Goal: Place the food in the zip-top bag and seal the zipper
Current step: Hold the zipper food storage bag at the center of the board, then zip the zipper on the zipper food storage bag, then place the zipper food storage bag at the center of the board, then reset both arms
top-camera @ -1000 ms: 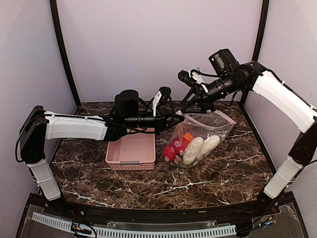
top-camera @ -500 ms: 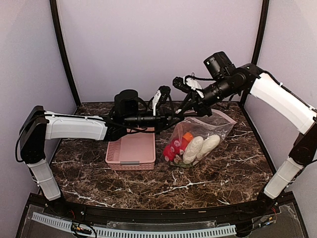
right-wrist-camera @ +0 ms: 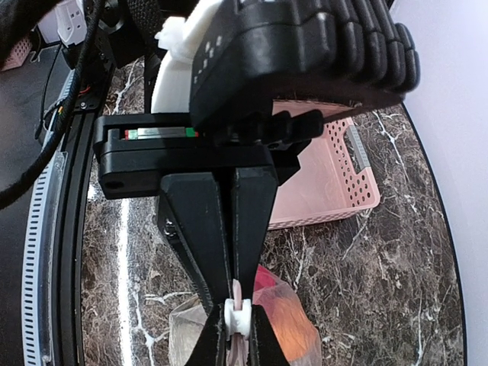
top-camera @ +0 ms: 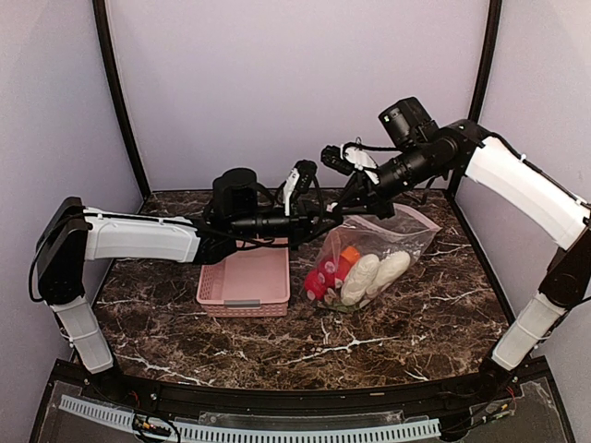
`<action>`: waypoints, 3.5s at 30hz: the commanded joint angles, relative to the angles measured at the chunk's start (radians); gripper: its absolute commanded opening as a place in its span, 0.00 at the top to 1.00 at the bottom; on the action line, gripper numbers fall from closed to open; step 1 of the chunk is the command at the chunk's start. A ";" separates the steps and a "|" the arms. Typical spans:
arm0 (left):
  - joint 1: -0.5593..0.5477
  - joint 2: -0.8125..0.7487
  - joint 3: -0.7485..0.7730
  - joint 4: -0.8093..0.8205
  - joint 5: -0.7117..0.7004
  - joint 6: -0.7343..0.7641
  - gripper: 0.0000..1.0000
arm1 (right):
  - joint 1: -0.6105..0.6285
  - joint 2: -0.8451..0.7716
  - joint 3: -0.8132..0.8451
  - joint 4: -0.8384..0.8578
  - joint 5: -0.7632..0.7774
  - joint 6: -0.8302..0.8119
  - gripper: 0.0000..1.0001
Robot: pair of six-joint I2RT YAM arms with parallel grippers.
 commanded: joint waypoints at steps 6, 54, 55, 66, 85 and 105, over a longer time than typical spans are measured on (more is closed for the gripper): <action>0.060 -0.032 -0.082 0.153 -0.030 -0.132 0.99 | -0.005 -0.062 -0.052 -0.011 0.155 -0.045 1.00; 0.145 -0.021 -0.140 0.218 -0.047 -0.166 0.99 | -0.434 -0.336 -0.327 -0.148 0.294 -0.182 1.00; 0.145 -0.020 -0.139 0.224 -0.047 -0.171 0.99 | -0.436 -0.337 -0.330 -0.149 0.292 -0.182 1.00; 0.145 0.034 -0.081 0.242 -0.027 -0.208 0.99 | -0.440 -0.304 -0.295 -0.123 0.245 -0.165 1.00; 0.200 0.272 0.322 0.144 0.104 -0.165 0.98 | -0.481 -0.169 -0.065 0.019 0.143 -0.159 1.00; 0.169 -0.132 0.083 -0.529 -0.100 0.127 0.24 | -0.479 -0.367 -0.308 0.119 -0.034 0.080 0.28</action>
